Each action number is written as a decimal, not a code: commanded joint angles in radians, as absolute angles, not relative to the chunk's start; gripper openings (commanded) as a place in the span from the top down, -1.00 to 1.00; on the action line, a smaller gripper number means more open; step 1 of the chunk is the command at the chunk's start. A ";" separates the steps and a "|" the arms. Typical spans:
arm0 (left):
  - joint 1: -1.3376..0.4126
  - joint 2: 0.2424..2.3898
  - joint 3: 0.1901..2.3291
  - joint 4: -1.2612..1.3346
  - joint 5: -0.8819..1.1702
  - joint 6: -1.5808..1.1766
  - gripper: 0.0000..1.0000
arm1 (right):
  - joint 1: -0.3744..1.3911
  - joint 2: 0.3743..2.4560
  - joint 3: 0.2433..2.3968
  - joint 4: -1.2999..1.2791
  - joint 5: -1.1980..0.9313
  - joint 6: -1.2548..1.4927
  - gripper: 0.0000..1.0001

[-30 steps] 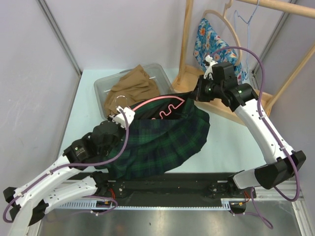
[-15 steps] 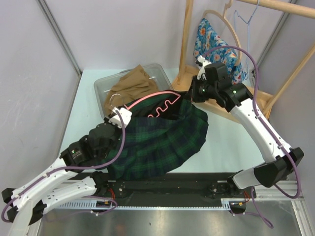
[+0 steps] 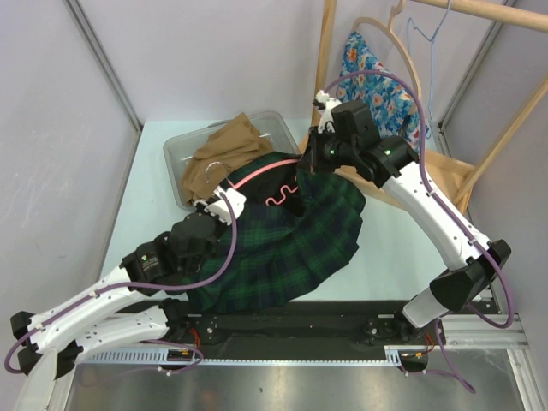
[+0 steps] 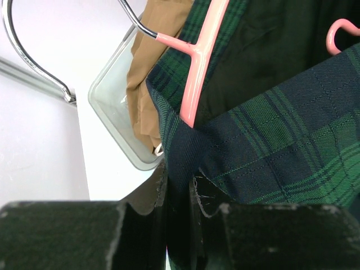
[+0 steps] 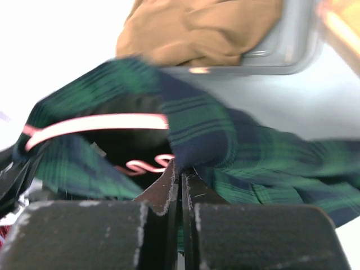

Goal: Place the skirt on the hanger
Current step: Place skirt on hanger

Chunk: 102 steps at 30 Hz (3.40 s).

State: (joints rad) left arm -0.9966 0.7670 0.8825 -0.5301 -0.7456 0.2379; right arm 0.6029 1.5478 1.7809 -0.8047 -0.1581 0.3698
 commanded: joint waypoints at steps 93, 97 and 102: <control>-1.051 0.551 0.816 -0.290 -0.138 0.009 1.00 | 0.383 1.169 1.295 -0.761 -0.738 -0.379 -0.17; -1.051 0.552 0.828 -0.305 -0.121 0.006 1.00 | 0.379 1.187 1.313 -0.750 -0.753 -0.388 -0.19; -1.051 0.563 0.844 -0.314 -0.097 0.006 1.00 | 0.379 1.223 1.331 -0.758 -0.732 -0.400 -0.23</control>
State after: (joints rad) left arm -1.0451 0.5694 0.7654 -0.4091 -0.1692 0.0265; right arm 0.3794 1.2022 1.2839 -0.7898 -0.7502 -0.3744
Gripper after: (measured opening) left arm 0.177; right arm 0.601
